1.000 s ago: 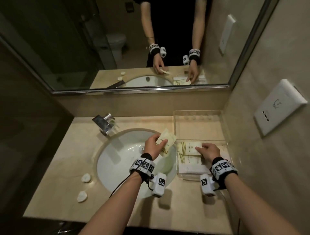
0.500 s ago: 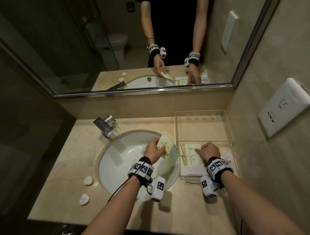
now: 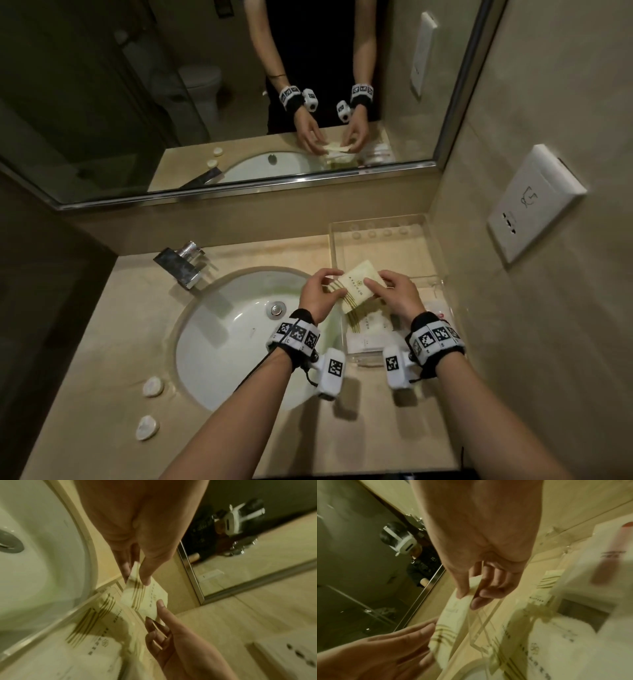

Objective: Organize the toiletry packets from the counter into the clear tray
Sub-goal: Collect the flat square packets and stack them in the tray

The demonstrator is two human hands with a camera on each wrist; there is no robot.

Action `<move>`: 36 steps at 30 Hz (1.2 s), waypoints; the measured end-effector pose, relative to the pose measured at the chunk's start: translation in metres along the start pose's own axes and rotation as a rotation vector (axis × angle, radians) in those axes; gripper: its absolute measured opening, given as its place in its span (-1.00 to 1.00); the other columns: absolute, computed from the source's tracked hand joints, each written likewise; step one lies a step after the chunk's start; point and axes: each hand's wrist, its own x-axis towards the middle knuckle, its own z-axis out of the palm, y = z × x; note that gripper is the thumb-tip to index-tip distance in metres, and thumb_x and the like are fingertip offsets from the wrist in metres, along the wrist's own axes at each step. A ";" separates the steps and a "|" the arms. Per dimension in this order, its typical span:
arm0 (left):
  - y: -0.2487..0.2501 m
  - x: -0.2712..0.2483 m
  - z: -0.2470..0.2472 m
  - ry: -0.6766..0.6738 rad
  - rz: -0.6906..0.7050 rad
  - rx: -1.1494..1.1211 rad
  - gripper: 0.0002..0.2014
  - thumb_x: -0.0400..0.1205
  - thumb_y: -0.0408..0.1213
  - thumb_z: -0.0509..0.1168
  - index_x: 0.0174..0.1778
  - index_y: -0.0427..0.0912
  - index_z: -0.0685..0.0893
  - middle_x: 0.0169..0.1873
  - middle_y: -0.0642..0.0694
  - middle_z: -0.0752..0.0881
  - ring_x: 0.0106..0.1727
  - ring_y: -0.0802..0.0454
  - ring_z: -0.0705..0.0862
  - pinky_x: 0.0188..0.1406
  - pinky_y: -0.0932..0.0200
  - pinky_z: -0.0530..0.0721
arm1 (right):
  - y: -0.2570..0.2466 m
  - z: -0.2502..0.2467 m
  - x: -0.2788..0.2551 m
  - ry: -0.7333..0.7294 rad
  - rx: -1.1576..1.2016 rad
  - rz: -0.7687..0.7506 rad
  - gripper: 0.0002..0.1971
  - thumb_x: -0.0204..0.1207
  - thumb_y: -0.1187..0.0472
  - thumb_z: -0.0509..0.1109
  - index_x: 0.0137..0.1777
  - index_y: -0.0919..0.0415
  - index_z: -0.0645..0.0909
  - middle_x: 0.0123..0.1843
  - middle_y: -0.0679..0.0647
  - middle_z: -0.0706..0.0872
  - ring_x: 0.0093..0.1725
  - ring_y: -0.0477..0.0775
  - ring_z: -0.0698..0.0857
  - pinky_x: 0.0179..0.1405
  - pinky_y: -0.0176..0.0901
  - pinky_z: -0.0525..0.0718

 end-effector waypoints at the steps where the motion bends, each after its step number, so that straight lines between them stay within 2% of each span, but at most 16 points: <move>1: 0.000 0.000 0.003 0.028 0.007 0.034 -0.63 0.49 -0.42 0.47 0.21 -0.16 0.63 0.01 -0.18 0.69 -0.06 -0.07 0.68 -0.01 0.12 0.73 | 0.006 -0.004 0.001 0.049 -0.018 0.037 -0.71 0.51 0.15 0.51 0.17 0.30 0.72 0.02 0.15 0.83 -0.18 -0.03 0.77 -0.25 -0.36 0.67; 4: -0.001 -0.004 0.010 0.041 0.086 0.205 -0.74 0.58 -0.38 0.38 0.18 -0.14 0.61 0.09 -0.13 0.61 -0.05 0.06 0.63 0.01 0.27 0.65 | 0.023 -0.014 0.003 0.169 -0.110 0.187 -0.62 0.46 0.19 0.55 0.22 0.35 0.68 0.20 0.25 0.77 0.10 0.18 0.74 0.15 -0.03 0.70; 6: -0.003 -0.008 0.014 -0.007 0.125 0.290 -0.80 0.63 -0.44 0.26 0.13 -0.17 0.65 0.12 -0.12 0.61 0.02 0.04 0.65 0.14 0.19 0.67 | 0.032 -0.015 0.004 0.190 -0.161 0.246 -0.55 0.44 0.18 0.58 0.27 0.38 0.65 0.25 0.29 0.74 0.24 0.27 0.70 0.30 0.02 0.63; 7: -0.005 -0.010 0.016 -0.036 0.143 0.324 -0.77 0.64 -0.50 0.21 0.11 -0.18 0.67 0.13 -0.14 0.62 0.07 0.00 0.66 0.22 0.14 0.66 | 0.034 -0.013 0.005 0.199 -0.169 0.252 -0.54 0.42 0.18 0.59 0.27 0.39 0.65 0.24 0.30 0.74 0.25 0.28 0.69 0.32 0.02 0.62; 10: -0.008 -0.014 0.022 -0.142 0.176 0.432 -0.58 0.55 -0.69 0.13 0.20 -0.25 0.67 0.22 -0.18 0.59 0.24 -0.09 0.63 0.38 0.11 0.58 | 0.036 -0.005 0.012 0.212 -0.178 0.266 -0.58 0.36 0.14 0.64 0.16 0.33 0.68 0.16 0.27 0.77 0.20 0.27 0.72 0.29 0.06 0.65; 13: -0.009 -0.016 0.025 -0.218 0.197 0.542 -0.45 0.49 -0.75 0.10 0.34 -0.27 0.61 0.35 -0.18 0.54 0.39 -0.11 0.55 0.49 0.15 0.45 | 0.034 0.004 0.015 0.217 -0.254 0.267 -0.62 0.38 0.12 0.61 0.08 0.32 0.64 0.12 0.25 0.75 0.16 0.26 0.70 0.21 0.03 0.65; 16: -0.010 -0.021 0.027 -0.335 0.240 0.744 -0.30 0.46 -0.75 0.13 0.54 -0.21 0.43 0.56 -0.18 0.36 0.57 -0.13 0.38 0.52 0.11 0.39 | 0.032 0.008 0.011 0.171 -0.400 0.274 -0.64 0.42 0.03 0.57 0.02 0.28 0.60 0.08 0.23 0.74 0.12 0.28 0.70 0.01 0.00 0.64; 18: -0.011 -0.023 0.029 -0.390 0.253 0.867 -0.23 0.48 -0.72 0.18 0.62 -0.15 0.28 0.65 -0.18 0.20 0.65 -0.13 0.25 0.55 0.05 0.36 | 0.032 0.008 0.009 0.147 -0.480 0.285 -0.58 0.43 -0.02 0.55 0.08 0.30 0.59 0.09 0.21 0.72 0.11 0.27 0.71 -0.10 -0.06 0.58; 21: -0.012 -0.023 0.033 -0.438 0.272 0.978 -0.18 0.50 -0.68 0.24 0.67 -0.12 0.17 0.68 -0.21 0.09 0.69 -0.14 0.16 0.61 0.01 0.30 | 0.037 0.008 0.008 0.208 -0.452 0.234 -0.55 0.40 0.01 0.58 0.13 0.25 0.53 0.13 0.17 0.65 0.12 0.23 0.68 0.00 0.00 0.63; 23: -0.012 -0.023 0.035 -0.438 0.268 1.020 -0.19 0.52 -0.66 0.24 0.67 -0.12 0.16 0.69 -0.22 0.09 0.68 -0.16 0.16 0.61 0.01 0.29 | 0.040 0.008 0.009 0.238 -0.429 0.210 -0.64 0.42 0.10 0.58 0.11 0.23 0.58 0.10 0.16 0.71 0.08 0.20 0.71 0.04 0.00 0.67; 26: -0.012 -0.025 0.036 -0.399 0.254 1.015 -0.22 0.52 -0.65 0.24 0.65 -0.12 0.20 0.67 -0.20 0.14 0.61 -0.20 0.31 0.52 -0.02 0.42 | 0.042 0.008 0.010 0.245 -0.363 0.214 -0.75 0.45 0.25 0.55 0.10 0.25 0.67 0.01 0.16 0.79 -0.01 0.15 0.75 0.02 -0.07 0.70; 30: -0.015 -0.023 0.038 -0.344 0.233 0.958 -0.27 0.50 -0.63 0.25 0.61 -0.13 0.29 0.62 -0.21 0.25 0.51 -0.23 0.45 0.41 -0.03 0.55 | 0.040 0.010 0.010 0.241 -0.368 0.185 -0.77 0.48 0.30 0.52 0.13 0.25 0.72 0.05 0.18 0.80 0.04 0.17 0.75 0.09 -0.04 0.71; 34: -0.018 -0.022 0.041 -0.383 0.259 0.959 -0.14 0.48 -0.68 0.24 0.67 -0.05 0.15 0.70 -0.16 0.05 0.66 -0.14 0.23 0.53 0.05 0.42 | 0.041 0.010 0.008 0.267 -0.368 0.161 -0.75 0.46 0.30 0.52 0.14 0.20 0.70 0.05 0.13 0.79 0.04 0.15 0.75 0.05 -0.04 0.70; 36: -0.019 -0.022 0.042 -0.403 0.259 0.986 -0.15 0.50 -0.66 0.23 0.68 -0.05 0.13 0.70 -0.17 0.02 0.67 -0.14 0.21 0.53 0.06 0.42 | 0.041 0.011 0.007 0.276 -0.364 0.150 -0.77 0.47 0.30 0.52 0.12 0.19 0.72 0.04 0.11 0.80 0.03 0.13 0.75 0.06 -0.04 0.71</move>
